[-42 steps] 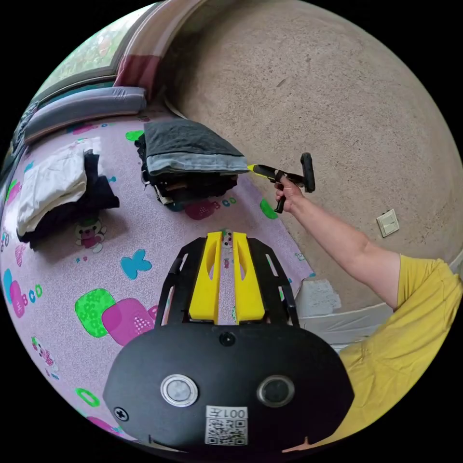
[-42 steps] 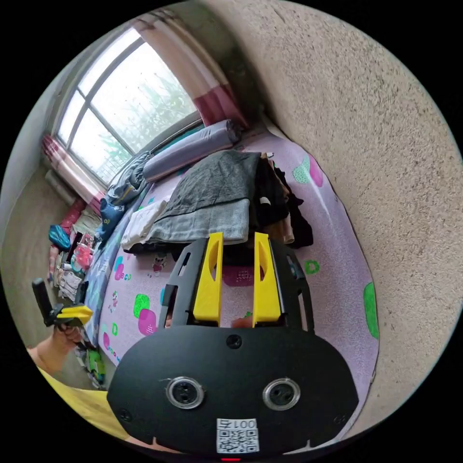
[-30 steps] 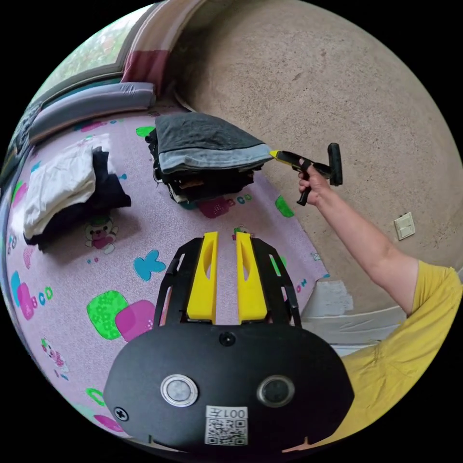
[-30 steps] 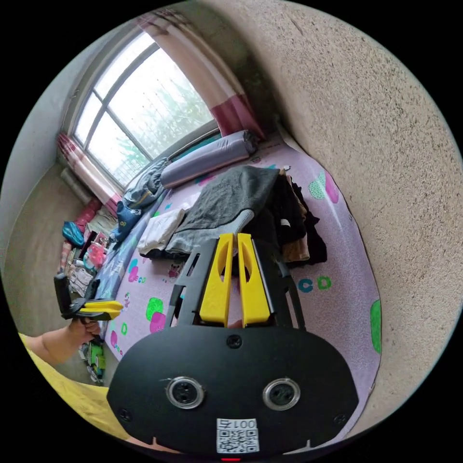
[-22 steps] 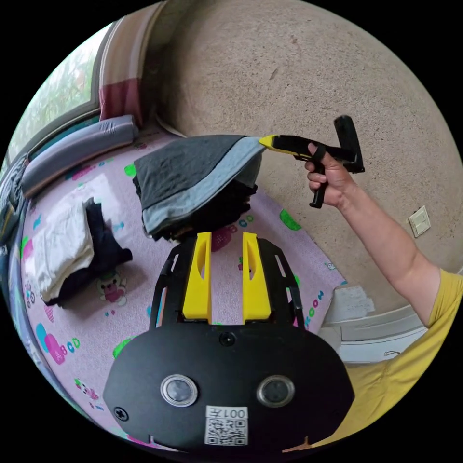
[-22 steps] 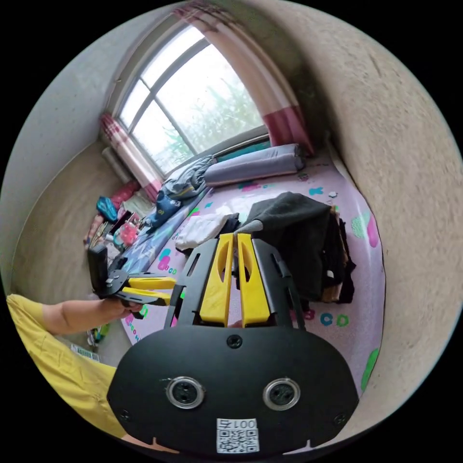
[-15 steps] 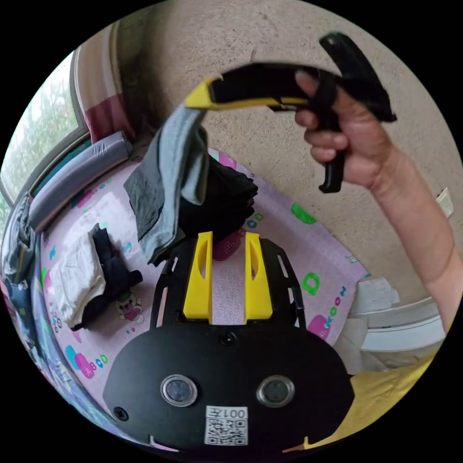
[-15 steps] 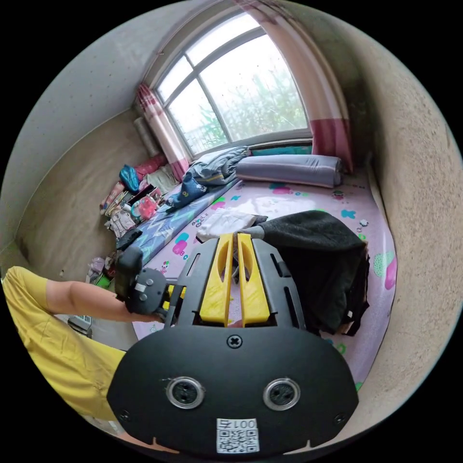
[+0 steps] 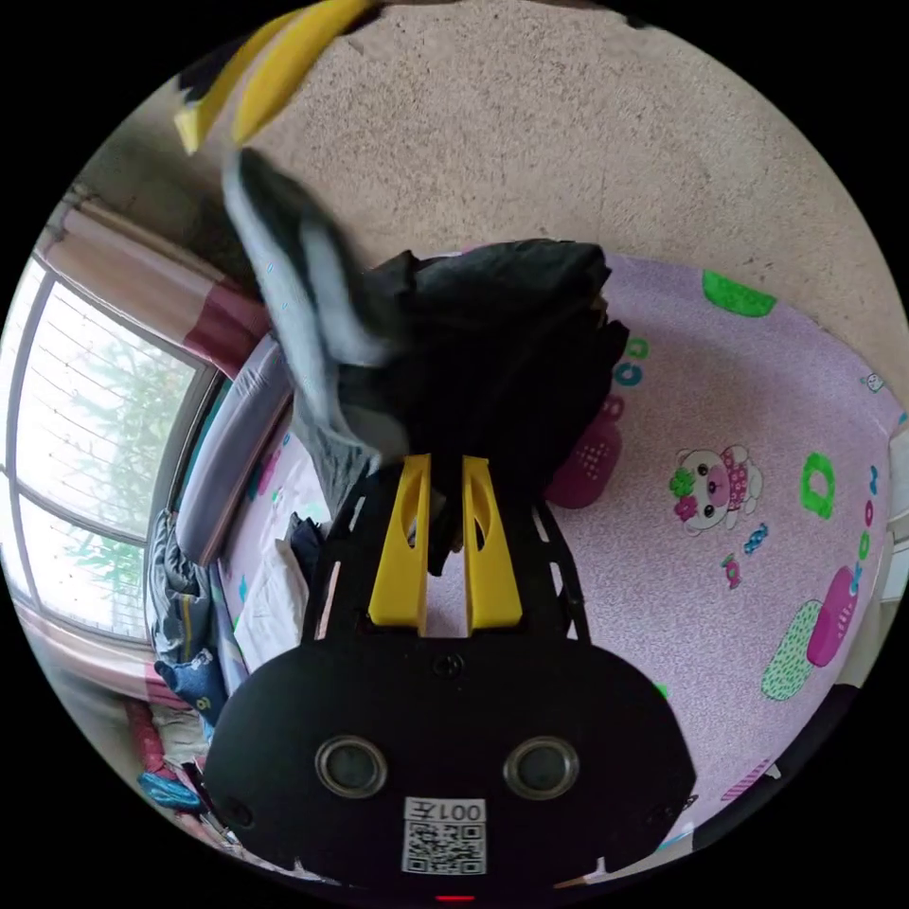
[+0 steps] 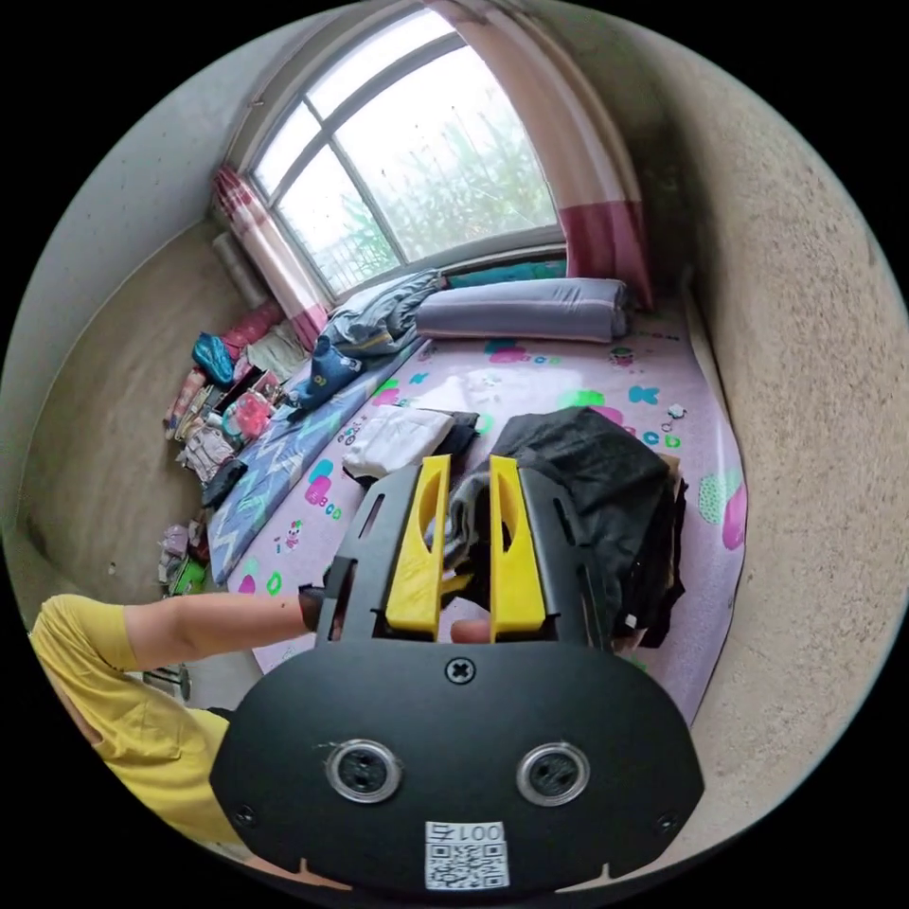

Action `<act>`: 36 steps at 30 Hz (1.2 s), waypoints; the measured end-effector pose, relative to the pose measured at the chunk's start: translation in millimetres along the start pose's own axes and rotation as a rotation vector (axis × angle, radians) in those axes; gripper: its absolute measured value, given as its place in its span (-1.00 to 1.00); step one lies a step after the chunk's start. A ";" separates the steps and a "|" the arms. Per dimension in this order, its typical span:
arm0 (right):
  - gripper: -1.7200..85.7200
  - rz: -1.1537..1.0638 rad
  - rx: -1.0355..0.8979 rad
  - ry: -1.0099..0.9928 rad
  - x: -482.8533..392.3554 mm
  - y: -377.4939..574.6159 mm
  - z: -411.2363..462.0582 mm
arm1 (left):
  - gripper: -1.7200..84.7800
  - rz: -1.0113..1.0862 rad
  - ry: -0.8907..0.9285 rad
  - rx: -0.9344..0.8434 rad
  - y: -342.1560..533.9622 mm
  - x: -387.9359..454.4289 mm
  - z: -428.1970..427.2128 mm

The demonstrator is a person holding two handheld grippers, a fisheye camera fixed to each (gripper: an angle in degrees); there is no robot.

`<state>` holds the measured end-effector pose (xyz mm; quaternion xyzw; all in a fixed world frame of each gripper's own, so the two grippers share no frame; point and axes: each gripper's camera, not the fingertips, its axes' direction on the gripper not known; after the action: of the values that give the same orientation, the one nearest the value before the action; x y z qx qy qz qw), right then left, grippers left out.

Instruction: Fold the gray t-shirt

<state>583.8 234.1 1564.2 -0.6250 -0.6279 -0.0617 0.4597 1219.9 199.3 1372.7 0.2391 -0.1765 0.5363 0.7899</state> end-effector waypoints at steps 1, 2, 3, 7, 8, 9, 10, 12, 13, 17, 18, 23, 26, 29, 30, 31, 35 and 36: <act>-0.82 0.029 0.013 -0.006 17.1 15.1 -2.6 | -0.93 -0.005 -0.001 0.001 1.5 -0.6 -0.1; -0.83 0.050 0.023 -0.006 26.5 24.6 -3.8 | -0.94 -0.013 0.008 0.009 4.7 -2.2 -1.8; -0.84 0.100 0.048 0.006 45.9 47.0 -5.5 | -0.95 -0.024 0.023 0.015 7.7 -4.1 -4.5; -0.87 0.374 0.071 0.049 118.7 132.3 6.2 | -0.96 -0.043 0.066 0.027 15.7 -6.4 -14.3; -0.87 0.414 0.079 0.031 128.0 142.9 8.4 | -0.97 -0.046 0.074 0.024 17.9 -5.6 -17.0; -0.87 0.472 0.104 -0.018 143.1 160.7 12.3 | -0.97 -0.045 0.083 0.019 20.0 -3.6 -19.4; -0.86 0.509 0.126 -0.054 153.3 173.6 15.8 | -0.97 -0.045 0.084 0.015 21.1 -2.3 -20.6; -0.85 0.534 0.129 -0.096 162.8 185.0 22.7 | -0.97 -0.033 0.081 0.011 27.0 5.4 -26.6; -0.83 0.530 0.128 -0.113 164.5 189.3 26.4 | -0.97 -0.029 0.080 0.009 28.9 7.6 -28.1; -0.82 0.475 0.099 -0.075 159.3 193.8 36.4 | -0.98 -0.020 0.061 0.025 47.3 21.3 -42.8; -0.82 0.453 0.076 -0.054 157.4 192.5 41.0 | -0.98 -0.019 0.058 0.029 53.3 23.9 -48.1; -0.90 0.347 0.053 0.102 138.4 187.1 43.0 | -0.99 -0.037 0.070 0.065 83.2 27.1 -78.7; -0.93 0.236 0.064 0.142 113.1 184.6 28.9 | -0.99 -0.086 0.102 0.105 109.6 21.3 -104.9; -0.95 0.153 0.099 0.089 88.1 180.3 6.7 | -0.99 -0.188 0.171 0.154 138.9 6.0 -134.4; -0.95 0.118 0.132 0.058 75.8 177.3 -7.2 | -0.99 -0.236 0.203 0.187 152.1 -1.9 -149.4; -0.95 0.085 0.171 0.023 62.9 173.6 -22.9 | -0.99 -0.258 0.219 0.202 158.9 -6.1 -157.4; -0.95 -0.013 0.281 -0.068 22.6 160.6 -72.0 | -0.99 -0.336 0.268 0.358 215.8 -33.2 -232.8; -0.96 -0.043 0.314 -0.097 9.5 156.1 -87.3 | -0.99 -0.354 0.275 0.408 235.5 -41.4 -259.1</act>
<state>760.8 217.0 1542.6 -0.5339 -0.6647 0.0578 0.5194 991.2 387.8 1181.7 0.3452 0.0879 0.4419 0.8233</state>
